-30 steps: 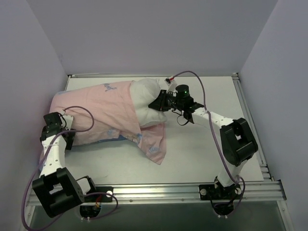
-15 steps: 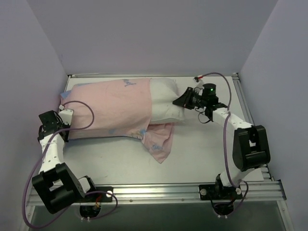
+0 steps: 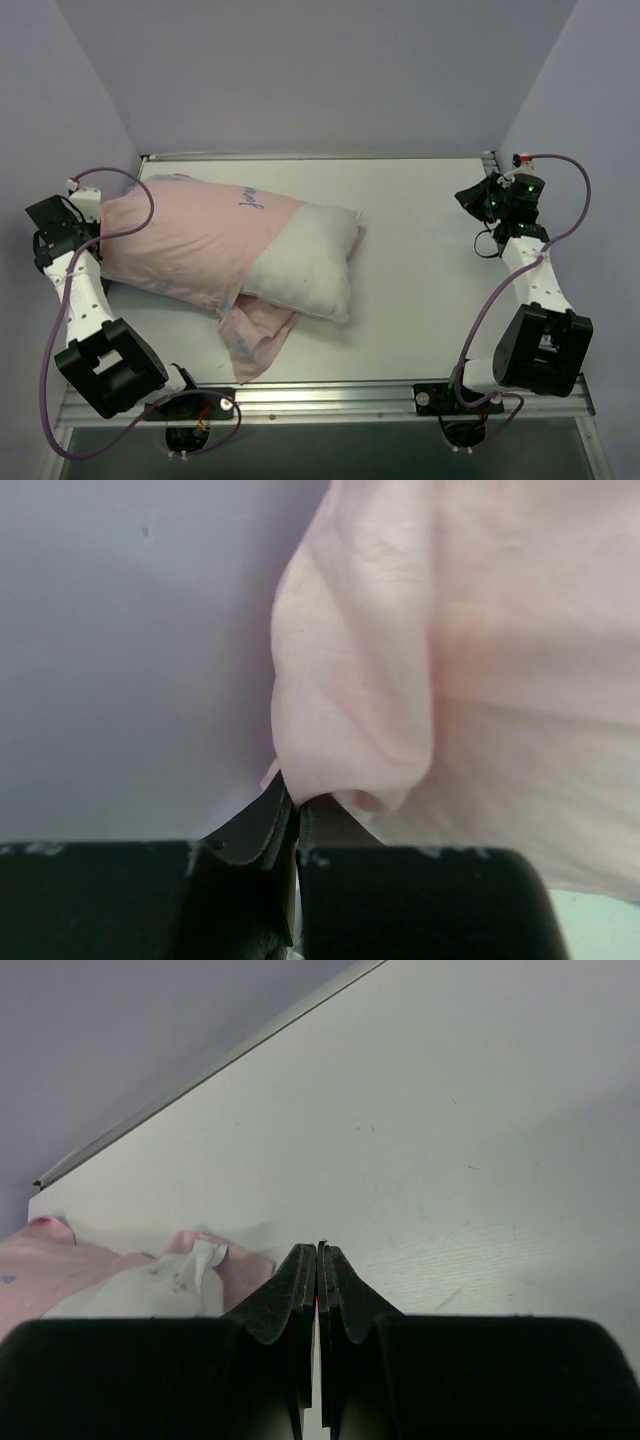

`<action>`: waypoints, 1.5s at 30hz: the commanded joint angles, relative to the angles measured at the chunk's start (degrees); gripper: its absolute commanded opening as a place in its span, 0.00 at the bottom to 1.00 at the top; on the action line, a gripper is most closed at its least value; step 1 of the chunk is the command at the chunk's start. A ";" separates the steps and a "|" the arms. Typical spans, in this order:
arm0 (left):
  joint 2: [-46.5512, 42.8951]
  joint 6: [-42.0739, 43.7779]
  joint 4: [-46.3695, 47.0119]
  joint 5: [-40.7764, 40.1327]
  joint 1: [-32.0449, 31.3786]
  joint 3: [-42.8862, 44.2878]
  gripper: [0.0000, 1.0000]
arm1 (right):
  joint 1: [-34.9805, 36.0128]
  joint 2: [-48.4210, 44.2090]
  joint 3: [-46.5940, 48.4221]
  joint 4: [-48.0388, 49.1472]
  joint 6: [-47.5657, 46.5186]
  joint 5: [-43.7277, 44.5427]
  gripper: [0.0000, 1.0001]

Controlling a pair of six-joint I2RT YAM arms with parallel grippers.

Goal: Remove the pillowcase from the pillow

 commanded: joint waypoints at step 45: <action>23.84 -17.61 -2.29 6.38 -69.51 22.78 0.28 | 36.29 0.75 8.74 -19.11 -10.37 8.98 0.83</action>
